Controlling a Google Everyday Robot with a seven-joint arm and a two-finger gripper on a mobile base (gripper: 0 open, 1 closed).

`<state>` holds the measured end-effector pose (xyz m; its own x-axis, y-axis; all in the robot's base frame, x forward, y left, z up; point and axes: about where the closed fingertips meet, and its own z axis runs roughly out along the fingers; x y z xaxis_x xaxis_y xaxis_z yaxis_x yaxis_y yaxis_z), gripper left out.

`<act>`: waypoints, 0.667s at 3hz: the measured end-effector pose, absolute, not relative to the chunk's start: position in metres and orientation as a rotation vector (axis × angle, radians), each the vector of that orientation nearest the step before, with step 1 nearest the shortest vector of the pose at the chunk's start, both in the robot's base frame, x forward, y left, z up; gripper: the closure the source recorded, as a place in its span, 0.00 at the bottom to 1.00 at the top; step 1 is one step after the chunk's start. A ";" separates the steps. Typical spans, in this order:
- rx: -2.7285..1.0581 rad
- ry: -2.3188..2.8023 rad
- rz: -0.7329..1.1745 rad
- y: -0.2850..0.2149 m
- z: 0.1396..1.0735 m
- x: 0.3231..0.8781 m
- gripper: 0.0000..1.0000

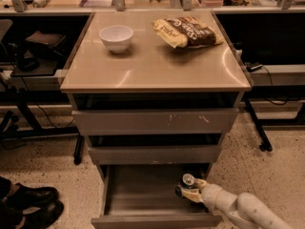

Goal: Place pepsi can into bottom drawer

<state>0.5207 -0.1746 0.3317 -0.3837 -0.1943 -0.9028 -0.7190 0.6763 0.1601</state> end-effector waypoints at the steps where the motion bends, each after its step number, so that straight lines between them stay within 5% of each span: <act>1: -0.614 1.914 0.720 -0.135 0.268 0.563 1.00; 2: -0.563 1.960 0.741 -0.097 0.197 0.585 1.00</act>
Offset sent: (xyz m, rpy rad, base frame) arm 0.0923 0.1209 -0.2211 0.0964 0.1351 -0.1195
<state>0.5851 -0.0969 0.1974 -0.4584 -0.0842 -0.8847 -0.6485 0.7124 0.2682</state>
